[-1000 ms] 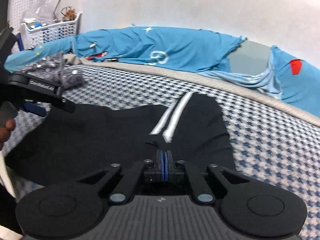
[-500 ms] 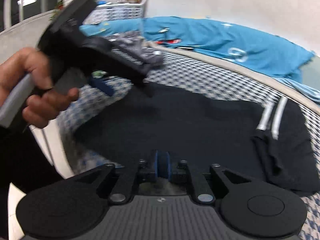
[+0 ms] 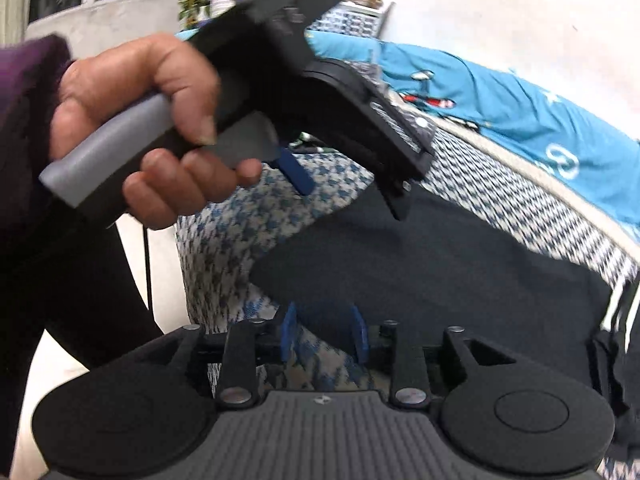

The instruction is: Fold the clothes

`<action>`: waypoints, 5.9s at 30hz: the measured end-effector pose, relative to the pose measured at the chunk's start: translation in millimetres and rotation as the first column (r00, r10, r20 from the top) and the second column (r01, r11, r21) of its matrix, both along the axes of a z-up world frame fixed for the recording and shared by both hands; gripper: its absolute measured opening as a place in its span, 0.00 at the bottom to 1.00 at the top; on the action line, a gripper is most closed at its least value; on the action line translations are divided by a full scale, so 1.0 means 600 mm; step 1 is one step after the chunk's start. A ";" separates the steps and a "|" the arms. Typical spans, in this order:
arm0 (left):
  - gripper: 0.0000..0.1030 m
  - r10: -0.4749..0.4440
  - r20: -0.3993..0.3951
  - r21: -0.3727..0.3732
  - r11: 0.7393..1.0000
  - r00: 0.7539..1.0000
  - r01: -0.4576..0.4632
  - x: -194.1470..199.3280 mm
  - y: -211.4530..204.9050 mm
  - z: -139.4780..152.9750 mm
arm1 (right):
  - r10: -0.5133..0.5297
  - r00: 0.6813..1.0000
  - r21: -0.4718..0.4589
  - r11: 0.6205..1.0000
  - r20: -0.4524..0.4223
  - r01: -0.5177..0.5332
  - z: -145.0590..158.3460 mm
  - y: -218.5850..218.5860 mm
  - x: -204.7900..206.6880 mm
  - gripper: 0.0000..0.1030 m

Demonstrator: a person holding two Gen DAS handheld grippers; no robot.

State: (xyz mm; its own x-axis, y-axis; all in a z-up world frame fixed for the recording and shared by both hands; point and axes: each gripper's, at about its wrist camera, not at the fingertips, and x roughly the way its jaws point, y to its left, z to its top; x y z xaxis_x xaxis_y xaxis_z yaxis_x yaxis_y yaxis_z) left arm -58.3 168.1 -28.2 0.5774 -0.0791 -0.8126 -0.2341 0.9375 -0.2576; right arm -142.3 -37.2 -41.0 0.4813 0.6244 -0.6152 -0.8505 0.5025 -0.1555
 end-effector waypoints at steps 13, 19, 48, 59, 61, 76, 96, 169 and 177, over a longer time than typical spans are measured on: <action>0.93 0.003 -0.028 -0.068 0.998 1.000 -0.005 0.004 0.017 -0.007 | 0.123 0.963 -0.154 0.984 0.240 -0.088 -0.046 0.073 -0.028 0.41; 0.93 0.003 -0.035 -0.093 0.996 0.999 -0.006 0.006 0.017 -0.008 | 0.103 0.963 -0.128 0.989 0.251 -0.072 -0.049 0.076 -0.019 0.20; 0.07 0.055 -0.058 -0.322 0.944 0.997 -0.071 0.090 -0.001 -0.048 | -0.133 0.991 0.126 0.983 -0.022 0.135 0.016 0.007 0.065 0.08; 0.06 0.105 -0.095 -0.288 0.949 0.990 -0.129 0.095 -0.017 -0.043 | -0.132 0.991 0.048 0.990 0.016 0.131 -0.012 0.014 0.051 0.30; 0.06 0.106 -0.096 -0.285 0.950 0.990 -0.129 0.095 -0.018 -0.042 | -0.132 0.991 0.042 0.991 0.029 0.131 -0.012 0.017 0.049 0.34; 0.06 0.108 -0.054 -0.295 0.948 0.993 -0.119 0.088 -0.019 -0.038 | -0.114 0.981 0.020 0.993 0.154 0.113 -0.024 0.037 0.045 0.08; 0.05 -0.092 0.278 -0.121 0.984 0.956 0.130 0.090 -0.207 0.073 | -0.318 0.902 0.138 0.947 0.290 0.290 0.045 -0.087 0.064 0.06; 0.51 -0.060 0.127 -0.107 0.991 0.990 0.073 0.166 -0.251 -0.001 | -0.674 0.738 0.244 0.713 -0.021 0.658 0.082 -0.300 0.274 0.17; 0.51 -0.056 0.088 -0.066 0.996 0.995 0.062 0.187 -0.248 -0.024 | -0.649 0.759 0.179 0.742 -0.048 0.646 0.063 -0.259 0.340 0.17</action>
State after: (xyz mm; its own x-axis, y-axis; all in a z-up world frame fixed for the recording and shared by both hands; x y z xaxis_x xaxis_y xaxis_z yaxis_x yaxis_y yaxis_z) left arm 54.1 19.0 -42.4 0.6379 -0.1687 -0.7514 -0.1531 0.9284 -0.3385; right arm 61.6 -192.9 -2.9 0.8185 0.2537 -0.5154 -0.3085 0.9510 -0.0219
